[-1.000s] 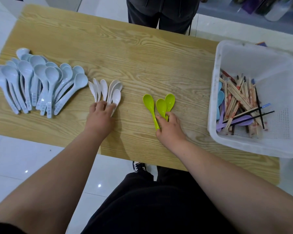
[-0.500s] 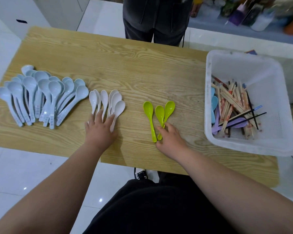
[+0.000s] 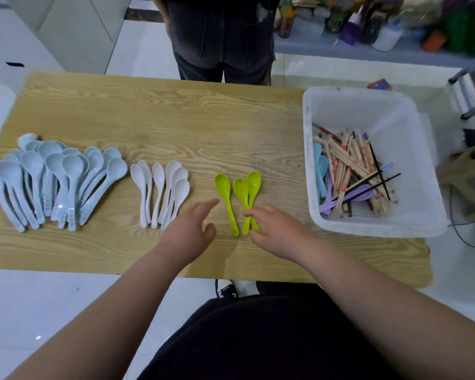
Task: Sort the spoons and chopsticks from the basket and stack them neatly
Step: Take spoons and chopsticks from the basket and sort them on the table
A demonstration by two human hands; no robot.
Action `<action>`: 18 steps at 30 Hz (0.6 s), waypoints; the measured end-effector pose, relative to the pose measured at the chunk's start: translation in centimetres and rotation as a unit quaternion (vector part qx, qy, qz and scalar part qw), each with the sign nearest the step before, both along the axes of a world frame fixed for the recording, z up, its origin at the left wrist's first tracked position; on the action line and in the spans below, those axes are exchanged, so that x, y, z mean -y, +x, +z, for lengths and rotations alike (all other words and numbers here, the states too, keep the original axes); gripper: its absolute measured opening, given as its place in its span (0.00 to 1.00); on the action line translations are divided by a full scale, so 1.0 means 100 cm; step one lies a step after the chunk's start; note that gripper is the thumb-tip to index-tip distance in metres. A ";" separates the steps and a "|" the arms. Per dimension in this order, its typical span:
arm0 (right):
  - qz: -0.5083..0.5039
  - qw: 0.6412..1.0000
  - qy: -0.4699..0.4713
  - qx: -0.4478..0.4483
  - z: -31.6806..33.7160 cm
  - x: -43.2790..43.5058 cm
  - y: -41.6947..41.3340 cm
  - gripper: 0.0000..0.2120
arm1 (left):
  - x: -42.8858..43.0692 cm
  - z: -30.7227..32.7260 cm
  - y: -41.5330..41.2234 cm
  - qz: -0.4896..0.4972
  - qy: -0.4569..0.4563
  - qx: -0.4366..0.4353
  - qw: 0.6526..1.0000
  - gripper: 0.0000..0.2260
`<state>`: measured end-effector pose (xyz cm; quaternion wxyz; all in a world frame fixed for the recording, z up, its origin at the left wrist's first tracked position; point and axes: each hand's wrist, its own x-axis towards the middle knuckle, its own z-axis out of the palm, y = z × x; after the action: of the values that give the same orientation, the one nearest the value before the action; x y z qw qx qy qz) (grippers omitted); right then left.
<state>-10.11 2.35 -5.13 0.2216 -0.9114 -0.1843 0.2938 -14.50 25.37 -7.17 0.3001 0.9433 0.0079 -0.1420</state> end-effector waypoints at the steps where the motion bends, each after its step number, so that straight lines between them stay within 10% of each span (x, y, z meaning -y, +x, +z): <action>1: 0.003 1.000 0.015 0.007 0.011 0.008 -0.002 0.19 | 0.014 0.008 -0.004 -0.023 -0.032 0.008 0.999 0.24; 18: -0.135 0.985 0.109 0.002 0.038 0.196 0.039 0.08 | 0.207 0.046 0.065 -0.136 -0.125 0.031 0.982 0.12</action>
<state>-6.23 -17.28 -1.33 0.3565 -0.8990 -0.0911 0.2373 -8.04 4.72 -2.56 0.3934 0.8946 -0.1475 -0.1522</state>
